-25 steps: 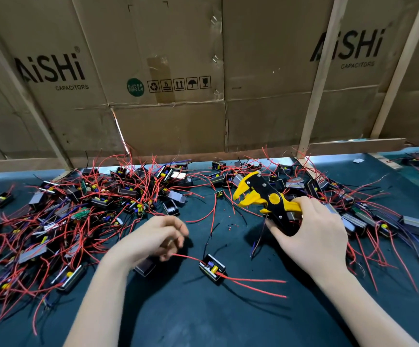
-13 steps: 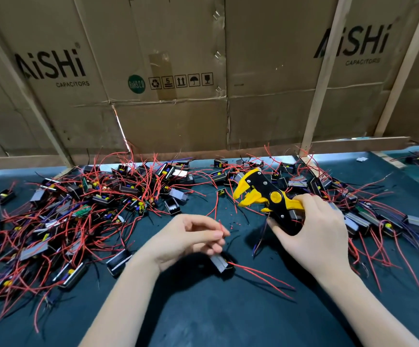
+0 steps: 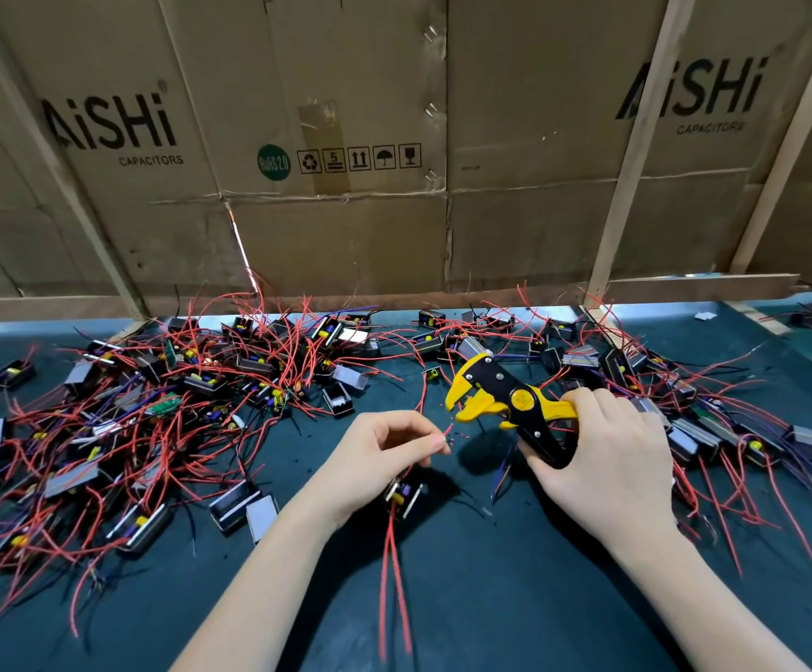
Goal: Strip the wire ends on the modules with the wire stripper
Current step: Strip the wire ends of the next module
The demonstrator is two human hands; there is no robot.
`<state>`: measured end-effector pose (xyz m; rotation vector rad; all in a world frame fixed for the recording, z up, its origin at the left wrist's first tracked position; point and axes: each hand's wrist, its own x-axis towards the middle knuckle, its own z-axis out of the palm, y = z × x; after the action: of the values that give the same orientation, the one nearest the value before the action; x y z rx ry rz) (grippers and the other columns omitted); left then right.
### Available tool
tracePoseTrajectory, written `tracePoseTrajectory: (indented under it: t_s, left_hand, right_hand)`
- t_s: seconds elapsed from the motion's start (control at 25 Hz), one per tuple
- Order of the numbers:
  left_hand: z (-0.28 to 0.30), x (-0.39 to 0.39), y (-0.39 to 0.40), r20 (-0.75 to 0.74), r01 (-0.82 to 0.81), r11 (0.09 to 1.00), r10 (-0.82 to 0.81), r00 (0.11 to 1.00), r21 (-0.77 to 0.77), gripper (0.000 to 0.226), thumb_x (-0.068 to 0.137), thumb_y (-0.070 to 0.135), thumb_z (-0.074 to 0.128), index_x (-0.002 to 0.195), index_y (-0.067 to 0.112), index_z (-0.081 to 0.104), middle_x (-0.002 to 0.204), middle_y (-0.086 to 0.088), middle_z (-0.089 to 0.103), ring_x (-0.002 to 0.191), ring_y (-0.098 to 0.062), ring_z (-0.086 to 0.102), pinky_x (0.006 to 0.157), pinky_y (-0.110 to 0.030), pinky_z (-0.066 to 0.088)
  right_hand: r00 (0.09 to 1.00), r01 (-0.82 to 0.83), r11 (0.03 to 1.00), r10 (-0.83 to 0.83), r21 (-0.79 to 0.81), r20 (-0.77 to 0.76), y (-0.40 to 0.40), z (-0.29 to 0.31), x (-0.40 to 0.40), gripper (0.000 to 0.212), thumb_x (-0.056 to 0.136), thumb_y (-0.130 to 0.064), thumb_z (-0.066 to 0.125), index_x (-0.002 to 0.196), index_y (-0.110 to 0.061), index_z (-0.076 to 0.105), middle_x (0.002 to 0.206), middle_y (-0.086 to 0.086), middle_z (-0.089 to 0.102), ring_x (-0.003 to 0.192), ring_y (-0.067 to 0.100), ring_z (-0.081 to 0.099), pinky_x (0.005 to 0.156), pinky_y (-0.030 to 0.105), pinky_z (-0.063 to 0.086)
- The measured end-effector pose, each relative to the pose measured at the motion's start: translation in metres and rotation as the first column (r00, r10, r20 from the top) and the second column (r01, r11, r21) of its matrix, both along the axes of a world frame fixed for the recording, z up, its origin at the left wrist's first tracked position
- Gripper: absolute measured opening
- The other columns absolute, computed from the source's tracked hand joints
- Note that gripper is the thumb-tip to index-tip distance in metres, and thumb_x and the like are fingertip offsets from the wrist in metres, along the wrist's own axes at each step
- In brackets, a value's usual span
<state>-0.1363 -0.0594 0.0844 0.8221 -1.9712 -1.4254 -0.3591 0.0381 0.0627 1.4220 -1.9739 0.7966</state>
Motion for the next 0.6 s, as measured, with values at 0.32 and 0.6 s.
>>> tracePoseTrajectory:
  t_s: [0.32,0.6]
  left_hand:
    - [-0.0049,-0.0022,-0.0018,0.002,-0.045,0.998,0.045,0.999,-0.052,0.019,0.093,0.021,0.065,0.076,0.021,0.073,0.064,0.007,0.059,0.059,-0.004,0.047,0.056,-0.012,0.036]
    - [-0.008,-0.0043,-0.0048,0.01,-0.103,0.992,0.104,0.995,-0.07,0.024,0.092,0.015,0.064,0.07,0.021,0.071,0.058,0.008,0.057,0.053,-0.004,0.045,0.053,-0.012,0.035]
  right_hand:
    - [0.998,-0.045,0.996,0.048,0.081,-0.033,-0.0002,-0.002,0.0017,0.051,0.058,-0.048,0.08,0.088,-0.012,0.061,0.078,0.003,0.057,0.075,0.032,0.057,0.067,0.039,0.039]
    - [0.997,-0.074,0.996,0.073,0.052,0.01,0.0008,-0.001,0.0021,0.049,0.06,-0.05,0.077,0.089,-0.014,0.061,0.078,0.0,0.058,0.075,0.031,0.058,0.066,0.038,0.039]
